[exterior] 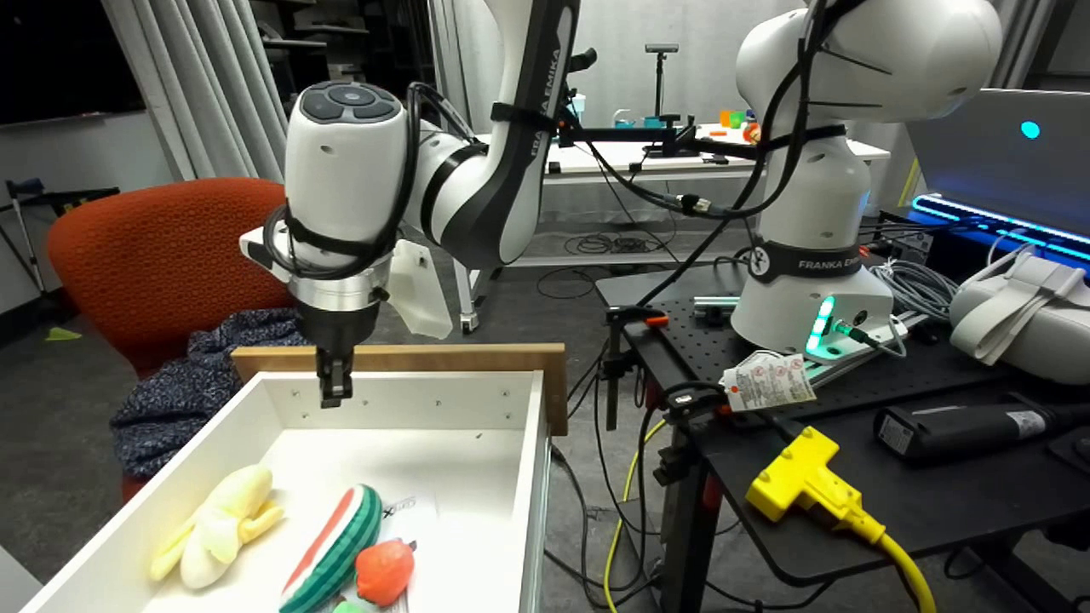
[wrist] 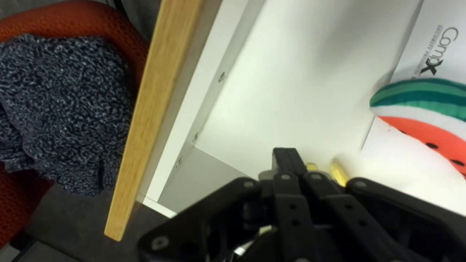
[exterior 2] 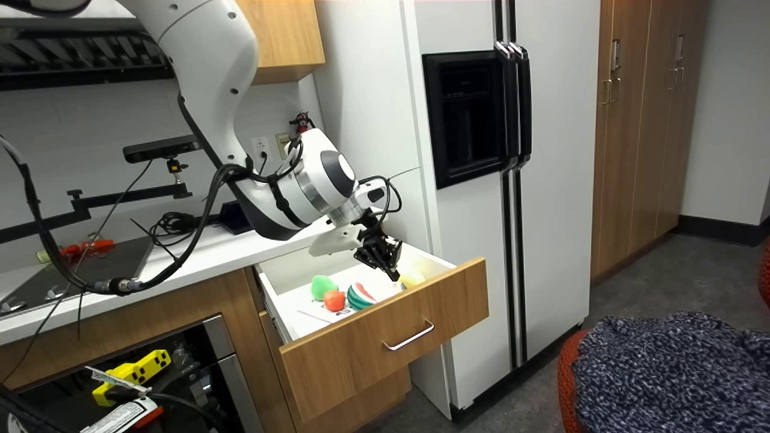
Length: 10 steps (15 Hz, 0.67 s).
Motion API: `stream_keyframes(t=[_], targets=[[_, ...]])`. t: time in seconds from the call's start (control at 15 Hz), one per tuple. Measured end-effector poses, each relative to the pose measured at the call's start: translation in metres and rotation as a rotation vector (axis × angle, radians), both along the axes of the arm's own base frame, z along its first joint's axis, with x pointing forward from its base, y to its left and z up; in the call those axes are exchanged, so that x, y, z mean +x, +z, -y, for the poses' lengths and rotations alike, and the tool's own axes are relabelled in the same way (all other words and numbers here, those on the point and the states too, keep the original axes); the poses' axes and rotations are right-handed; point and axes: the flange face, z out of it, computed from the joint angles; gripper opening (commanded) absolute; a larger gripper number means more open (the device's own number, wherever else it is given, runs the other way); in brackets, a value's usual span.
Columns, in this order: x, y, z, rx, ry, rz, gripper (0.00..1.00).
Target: Open the drawer on the far right
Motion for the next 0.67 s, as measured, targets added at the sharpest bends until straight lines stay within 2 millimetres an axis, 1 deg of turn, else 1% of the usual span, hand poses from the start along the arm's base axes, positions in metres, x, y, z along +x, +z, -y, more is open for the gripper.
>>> stream_keyframes(t=[0.13,0.2,0.27,0.33,0.67], targets=[[0.000,0.000,0.001,0.044,0.014,0.036,0.00],[-0.001,-0.001,0.000,0.069,0.025,0.050,0.26],[-0.002,-0.002,-0.003,0.095,0.036,0.062,0.27],[-0.005,-0.004,-0.006,0.122,0.048,0.072,0.32],[-0.020,-0.019,-0.020,0.254,0.083,0.089,0.72]])
